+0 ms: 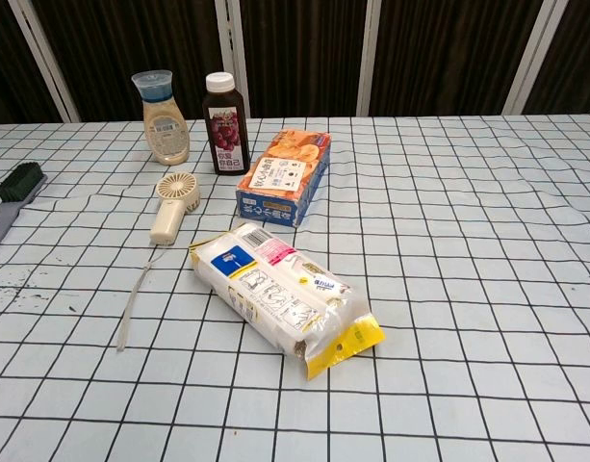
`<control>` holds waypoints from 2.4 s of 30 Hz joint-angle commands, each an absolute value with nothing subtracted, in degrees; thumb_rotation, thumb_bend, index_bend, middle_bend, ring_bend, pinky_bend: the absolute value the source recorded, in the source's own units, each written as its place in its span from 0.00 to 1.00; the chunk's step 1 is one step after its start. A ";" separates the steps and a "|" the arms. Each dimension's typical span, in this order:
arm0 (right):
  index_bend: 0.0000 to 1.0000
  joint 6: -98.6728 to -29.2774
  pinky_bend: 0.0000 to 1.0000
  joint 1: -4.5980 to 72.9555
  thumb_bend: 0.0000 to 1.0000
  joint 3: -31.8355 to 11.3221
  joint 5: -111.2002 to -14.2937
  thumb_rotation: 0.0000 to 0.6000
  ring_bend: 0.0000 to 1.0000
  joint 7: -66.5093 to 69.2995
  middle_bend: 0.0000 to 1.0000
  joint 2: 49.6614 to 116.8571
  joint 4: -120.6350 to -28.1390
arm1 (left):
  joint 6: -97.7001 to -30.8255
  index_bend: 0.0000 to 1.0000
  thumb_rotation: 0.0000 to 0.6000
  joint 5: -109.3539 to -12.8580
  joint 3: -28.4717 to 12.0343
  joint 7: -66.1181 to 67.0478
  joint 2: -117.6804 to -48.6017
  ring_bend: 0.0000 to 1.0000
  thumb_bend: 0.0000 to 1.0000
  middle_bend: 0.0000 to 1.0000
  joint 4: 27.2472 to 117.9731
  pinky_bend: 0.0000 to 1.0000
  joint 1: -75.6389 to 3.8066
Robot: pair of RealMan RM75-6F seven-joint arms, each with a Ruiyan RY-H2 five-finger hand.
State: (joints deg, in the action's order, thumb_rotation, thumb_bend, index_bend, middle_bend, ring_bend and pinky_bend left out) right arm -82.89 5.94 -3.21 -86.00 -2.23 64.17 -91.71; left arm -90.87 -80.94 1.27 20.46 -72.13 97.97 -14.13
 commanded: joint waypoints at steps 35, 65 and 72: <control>0.01 -82.44 0.00 5.95 0.28 -2.99 -86.30 1.00 0.00 0.05 0.00 63.59 -91.44 | -63.90 0.05 1.00 -44.42 -13.39 54.91 -93.28 0.74 0.77 0.91 88.37 0.75 -38.46; 0.01 -82.31 0.00 6.03 0.28 -2.90 -86.52 1.00 0.00 0.82 0.00 63.37 -91.39 | -64.65 0.03 1.00 -38.32 -11.78 57.58 -99.77 0.74 0.77 0.91 80.43 0.75 -43.73; 0.01 -82.26 0.00 6.05 0.28 -2.91 -86.50 1.00 0.00 0.88 0.00 63.35 -91.38 | -65.57 0.03 1.00 -40.50 -11.15 55.62 -100.26 0.74 0.77 0.91 80.25 0.75 -43.78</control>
